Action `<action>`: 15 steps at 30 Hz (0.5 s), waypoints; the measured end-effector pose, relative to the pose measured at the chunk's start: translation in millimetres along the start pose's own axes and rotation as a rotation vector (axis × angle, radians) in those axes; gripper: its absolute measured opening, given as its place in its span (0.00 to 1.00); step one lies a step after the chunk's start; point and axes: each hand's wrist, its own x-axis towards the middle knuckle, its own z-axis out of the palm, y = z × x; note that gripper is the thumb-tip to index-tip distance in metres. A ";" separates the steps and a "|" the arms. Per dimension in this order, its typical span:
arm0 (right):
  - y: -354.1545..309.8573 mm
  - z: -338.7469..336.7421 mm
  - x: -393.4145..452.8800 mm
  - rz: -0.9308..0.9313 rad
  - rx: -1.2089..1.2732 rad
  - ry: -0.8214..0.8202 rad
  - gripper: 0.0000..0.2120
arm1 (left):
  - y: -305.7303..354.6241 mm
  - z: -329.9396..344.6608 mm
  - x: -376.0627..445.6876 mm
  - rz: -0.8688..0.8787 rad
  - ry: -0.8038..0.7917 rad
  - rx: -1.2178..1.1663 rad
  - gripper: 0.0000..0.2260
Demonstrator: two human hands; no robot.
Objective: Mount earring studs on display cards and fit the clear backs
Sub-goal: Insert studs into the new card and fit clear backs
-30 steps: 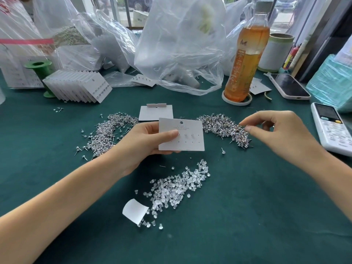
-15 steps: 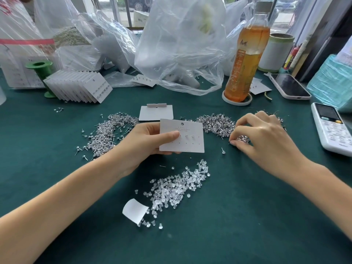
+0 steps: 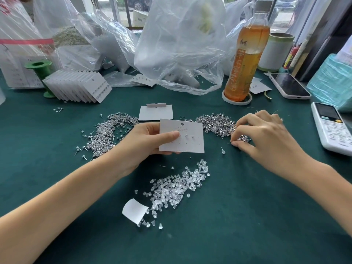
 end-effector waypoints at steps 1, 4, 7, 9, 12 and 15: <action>-0.7 0.4 0.2 -0.002 0.000 0.007 0.04 | 0.2 0.0 -0.2 -0.002 0.001 -0.001 0.11; -4.4 -2.5 -0.3 0.008 0.095 0.082 0.03 | 0.9 1.0 -1.7 -0.008 -0.002 -0.009 0.12; -17.9 -10.2 -2.4 0.056 0.355 0.202 0.04 | 2.4 2.8 -3.3 -0.037 -0.026 -0.045 0.12; -32.2 -12.2 -5.1 0.060 0.465 0.247 0.06 | 3.0 4.7 -4.0 -0.063 -0.059 -0.071 0.12; -53.4 -10.3 -9.2 0.006 0.530 0.264 0.07 | 2.6 7.6 -5.1 -0.100 -0.099 -0.097 0.10; -65.2 -6.9 -8.7 -0.056 0.539 0.275 0.06 | 2.5 10.6 -6.9 -0.130 -0.160 -0.117 0.11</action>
